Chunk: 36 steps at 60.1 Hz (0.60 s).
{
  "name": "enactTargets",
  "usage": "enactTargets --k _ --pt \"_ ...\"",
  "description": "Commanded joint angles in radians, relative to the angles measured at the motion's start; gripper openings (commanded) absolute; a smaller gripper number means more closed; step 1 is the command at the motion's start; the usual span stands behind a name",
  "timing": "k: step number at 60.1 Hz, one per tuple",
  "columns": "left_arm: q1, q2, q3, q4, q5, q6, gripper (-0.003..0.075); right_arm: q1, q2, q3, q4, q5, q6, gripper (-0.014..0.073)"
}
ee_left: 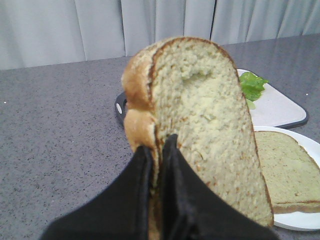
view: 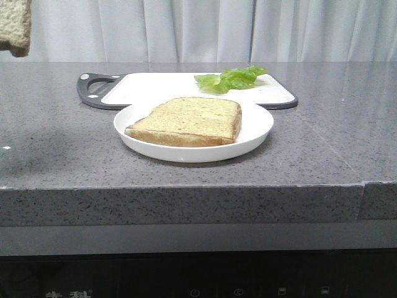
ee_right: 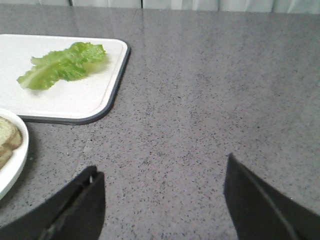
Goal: Left arm grabs bread, right arm adds lettuce
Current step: 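Lift the top bread slice with the left gripper and move it aside, then lower the right gripper onto the lettuce leaf and grasp it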
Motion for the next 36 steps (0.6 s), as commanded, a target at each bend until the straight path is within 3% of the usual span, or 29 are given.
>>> enactTargets --k 1,14,36 --pt "0.004 -0.002 -0.029 0.013 -0.07 -0.014 -0.002 0.014 0.12 -0.098 -0.012 -0.091 -0.022 0.052" --pt "0.004 -0.002 -0.029 0.015 -0.072 -0.014 -0.002 0.091 0.465 -0.377 -0.013 -0.038 -0.13 0.052" --pt "0.004 -0.002 -0.029 0.019 -0.072 -0.014 -0.002 0.143 0.906 -0.905 0.044 0.263 -0.336 0.052"
